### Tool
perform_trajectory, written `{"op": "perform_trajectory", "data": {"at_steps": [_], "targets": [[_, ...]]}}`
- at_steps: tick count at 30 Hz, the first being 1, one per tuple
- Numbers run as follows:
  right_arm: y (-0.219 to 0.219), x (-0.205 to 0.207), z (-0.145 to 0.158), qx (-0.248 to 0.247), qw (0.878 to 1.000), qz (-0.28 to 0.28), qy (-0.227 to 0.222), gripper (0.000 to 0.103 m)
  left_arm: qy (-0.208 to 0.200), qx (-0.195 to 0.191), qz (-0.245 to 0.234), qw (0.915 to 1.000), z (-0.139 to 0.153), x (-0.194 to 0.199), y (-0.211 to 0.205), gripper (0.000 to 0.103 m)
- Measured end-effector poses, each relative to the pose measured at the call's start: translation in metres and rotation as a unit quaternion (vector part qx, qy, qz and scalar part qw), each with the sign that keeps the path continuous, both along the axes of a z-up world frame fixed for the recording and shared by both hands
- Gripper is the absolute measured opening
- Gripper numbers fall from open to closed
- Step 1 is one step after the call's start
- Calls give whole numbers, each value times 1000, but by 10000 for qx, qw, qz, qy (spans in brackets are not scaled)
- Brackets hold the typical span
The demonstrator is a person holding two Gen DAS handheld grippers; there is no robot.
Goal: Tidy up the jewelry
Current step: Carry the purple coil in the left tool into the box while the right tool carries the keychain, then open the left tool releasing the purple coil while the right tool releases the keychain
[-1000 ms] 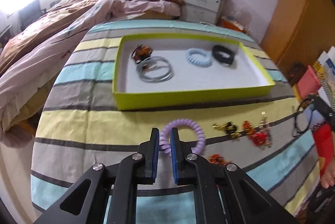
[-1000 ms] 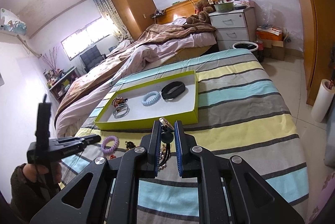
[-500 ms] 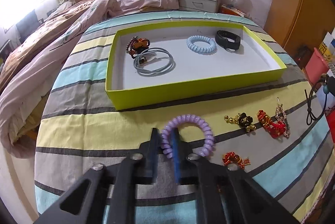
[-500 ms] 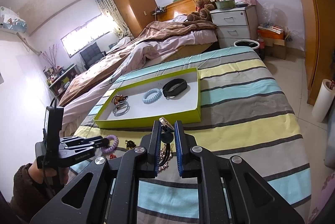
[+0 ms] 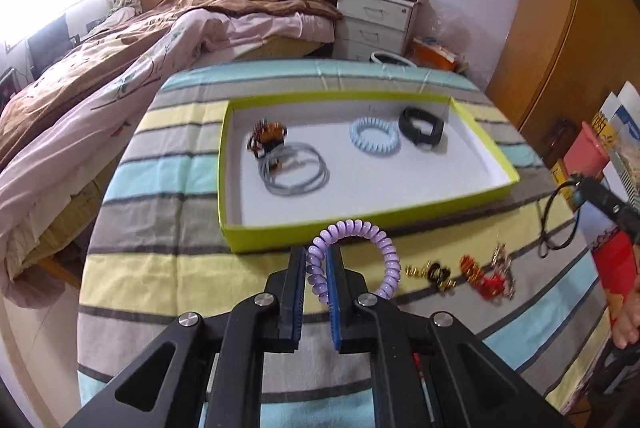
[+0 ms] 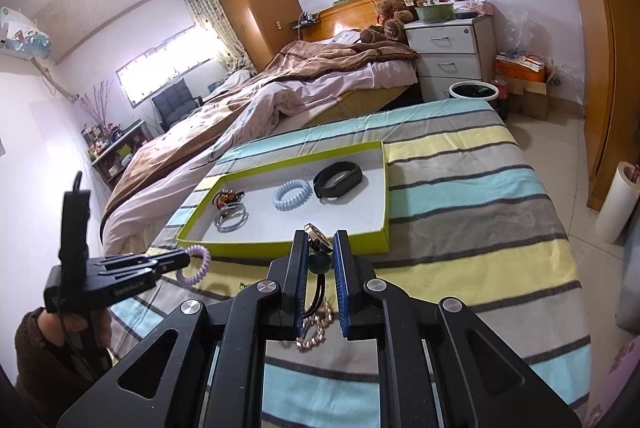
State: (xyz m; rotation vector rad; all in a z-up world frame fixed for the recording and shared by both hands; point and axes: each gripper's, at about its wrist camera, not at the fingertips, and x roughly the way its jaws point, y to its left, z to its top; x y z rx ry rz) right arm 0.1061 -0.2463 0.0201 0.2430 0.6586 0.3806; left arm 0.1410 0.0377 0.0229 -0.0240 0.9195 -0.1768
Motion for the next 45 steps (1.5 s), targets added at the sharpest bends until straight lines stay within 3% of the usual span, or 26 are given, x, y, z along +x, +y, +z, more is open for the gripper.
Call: {"op": "perform_trajectory", "data": {"at_steps": [13, 26, 37, 45], "targets": [[25, 60, -1, -264, 9995, 72, 168, 13, -101, -127, 29, 9999, 18, 64, 0, 10], [36, 112, -29, -572, 9963, 70, 637, 13, 297, -173, 84, 9994, -14, 129, -4, 10], [41, 123, -46, -1102, 9904, 54, 832, 13, 548, -81, 61, 9984, -39, 148, -13, 10], [46, 124, -49, -1452, 9857, 94, 850, 13, 537, -50, 62, 9985, -39, 150, -16, 10]]}}
